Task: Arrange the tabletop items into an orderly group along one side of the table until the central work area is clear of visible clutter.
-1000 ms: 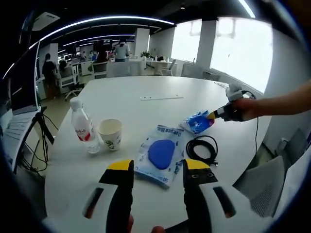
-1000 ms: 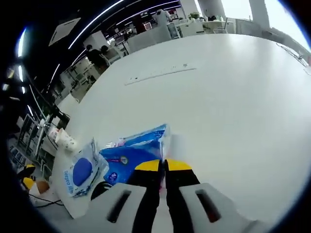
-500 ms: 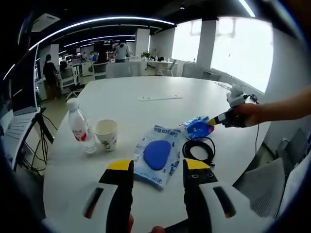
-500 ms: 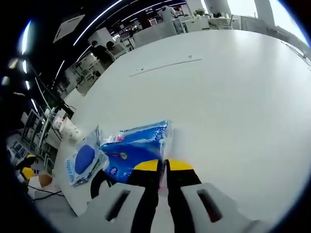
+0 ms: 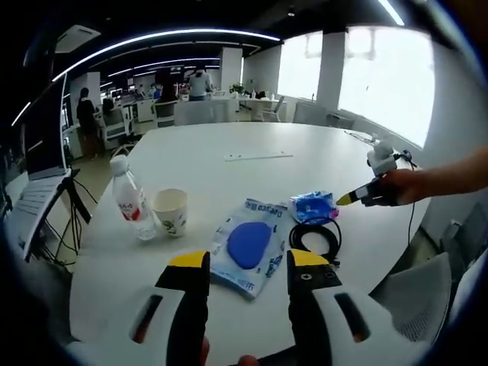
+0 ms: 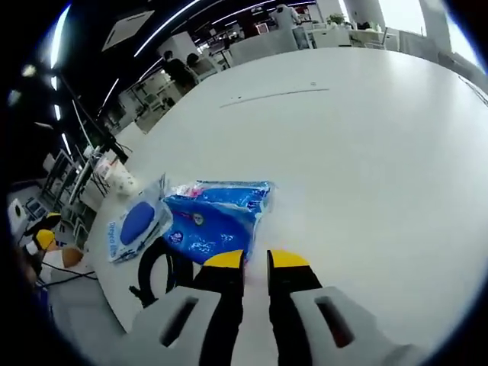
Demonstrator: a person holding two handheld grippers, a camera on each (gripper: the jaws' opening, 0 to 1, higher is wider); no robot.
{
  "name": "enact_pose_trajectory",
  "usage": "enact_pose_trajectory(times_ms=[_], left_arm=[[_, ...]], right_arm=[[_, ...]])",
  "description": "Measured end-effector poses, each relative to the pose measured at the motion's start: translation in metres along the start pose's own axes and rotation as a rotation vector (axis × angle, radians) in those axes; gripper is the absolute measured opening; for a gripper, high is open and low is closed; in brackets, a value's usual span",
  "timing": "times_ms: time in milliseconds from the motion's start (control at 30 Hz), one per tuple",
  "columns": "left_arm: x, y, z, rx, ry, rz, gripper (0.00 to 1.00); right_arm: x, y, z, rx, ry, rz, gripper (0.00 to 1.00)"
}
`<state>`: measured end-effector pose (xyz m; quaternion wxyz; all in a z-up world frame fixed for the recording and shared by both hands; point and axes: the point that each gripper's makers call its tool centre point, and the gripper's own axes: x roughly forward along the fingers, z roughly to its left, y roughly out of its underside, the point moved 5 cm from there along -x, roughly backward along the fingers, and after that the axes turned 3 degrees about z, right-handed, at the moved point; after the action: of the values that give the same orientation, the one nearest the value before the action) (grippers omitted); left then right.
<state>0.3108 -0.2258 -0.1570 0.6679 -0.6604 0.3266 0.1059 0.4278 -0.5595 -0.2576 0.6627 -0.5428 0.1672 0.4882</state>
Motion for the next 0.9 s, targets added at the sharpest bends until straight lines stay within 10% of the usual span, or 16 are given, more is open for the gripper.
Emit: enact_pose_trajectory(times_ms=[900], left_arm=[[0.018, -0.005, 0.033, 0.022, 0.106, 0.025, 0.4]], right_arm=[[0.045, -0.01, -0.018, 0.132, 0.08, -0.017, 0.08]])
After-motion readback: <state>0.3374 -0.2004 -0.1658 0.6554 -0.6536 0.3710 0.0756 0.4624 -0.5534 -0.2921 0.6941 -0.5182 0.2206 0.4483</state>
